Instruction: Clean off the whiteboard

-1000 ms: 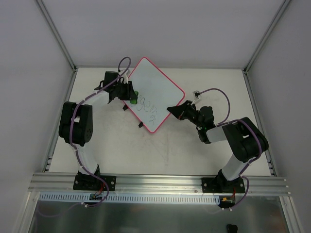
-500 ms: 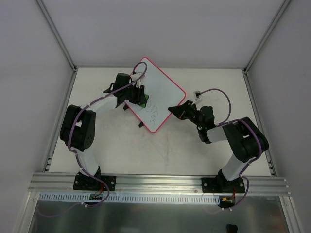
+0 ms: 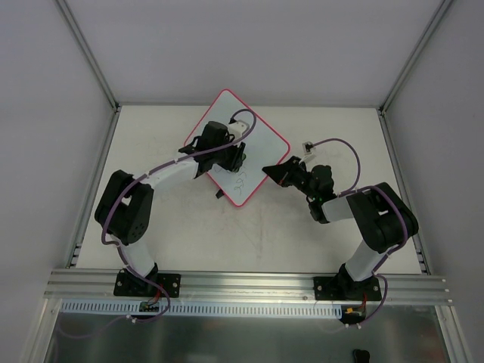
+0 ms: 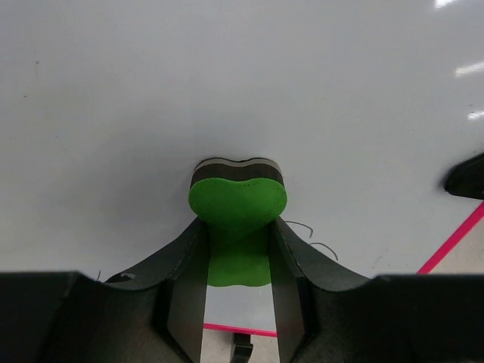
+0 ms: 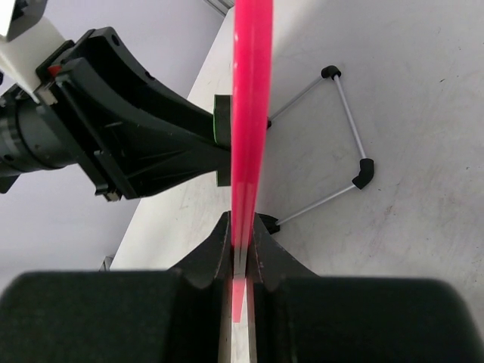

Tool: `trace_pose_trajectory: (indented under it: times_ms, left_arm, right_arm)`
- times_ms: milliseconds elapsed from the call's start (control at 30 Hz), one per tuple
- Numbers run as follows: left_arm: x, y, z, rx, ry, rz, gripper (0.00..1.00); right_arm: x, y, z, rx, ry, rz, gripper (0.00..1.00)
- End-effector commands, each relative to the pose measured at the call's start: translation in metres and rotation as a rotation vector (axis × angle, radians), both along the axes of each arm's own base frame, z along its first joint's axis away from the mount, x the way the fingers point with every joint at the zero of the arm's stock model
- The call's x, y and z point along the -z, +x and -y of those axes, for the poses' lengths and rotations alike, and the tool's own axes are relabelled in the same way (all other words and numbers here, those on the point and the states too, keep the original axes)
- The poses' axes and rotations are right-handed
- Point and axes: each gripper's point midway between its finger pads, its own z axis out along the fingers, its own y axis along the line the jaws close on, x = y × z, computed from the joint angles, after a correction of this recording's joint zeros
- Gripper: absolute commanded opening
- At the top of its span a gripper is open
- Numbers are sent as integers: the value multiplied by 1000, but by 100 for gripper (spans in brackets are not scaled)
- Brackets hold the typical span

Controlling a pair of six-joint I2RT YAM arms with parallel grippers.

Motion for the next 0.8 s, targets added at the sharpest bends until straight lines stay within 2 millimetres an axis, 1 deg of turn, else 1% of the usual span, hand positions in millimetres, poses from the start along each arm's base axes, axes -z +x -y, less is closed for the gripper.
trace_pose_trajectory:
  times_ms: [0, 33, 100, 200, 233, 267, 300, 333, 367, 433, 467, 600, 667, 700, 767]
  left_arm:
    - [73, -71, 41, 189, 56, -209, 0]
    - [75, -72, 41, 187, 53, -217, 0]
    - [79, -80, 43, 199, 44, -243, 0]
    - [80, -91, 47, 223, 49, -239, 0]
    - [84, -98, 49, 234, 55, -240, 0]
    - [81, -101, 50, 240, 44, -238, 0]
    - [85, -109, 48, 247, 43, -257, 0]
    - [81, -107, 52, 253, 21, -235, 0]
    - [75, -110, 54, 264, 5, -226, 0]
    - [77, -116, 51, 274, 15, -217, 0]
    - [73, -117, 52, 277, 10, -206, 0]
    - [77, -118, 46, 246, 22, -211, 0]
    - [79, -113, 44, 234, 20, -212, 0]
    - [78, -105, 40, 218, 9, -210, 0]
    - [78, -97, 35, 179, -24, -236, 0]
  right_arm:
    - [-97, -21, -22, -127, 108, 408, 0]
    - [-98, -22, -22, -127, 109, 407, 0]
    - [-98, -22, -22, -128, 110, 409, 0]
    - [-100, -23, -23, -129, 111, 414, 0]
    - [-100, -23, -23, -129, 111, 414, 0]
    - [-99, -23, -23, -129, 109, 414, 0]
    - [-99, -23, -23, -129, 109, 414, 0]
    - [-100, -23, -23, -129, 110, 415, 0]
    - [-99, -23, -22, -129, 108, 415, 0]
    - [-100, -23, -23, -129, 109, 415, 0]
    - [-101, -23, -22, -129, 109, 418, 0]
    - [-102, -23, -23, -131, 113, 420, 0]
    - [-102, -23, -22, -131, 113, 420, 0]
    - [-103, -24, -23, -134, 113, 421, 0]
    - [-104, -25, -22, -134, 115, 422, 0]
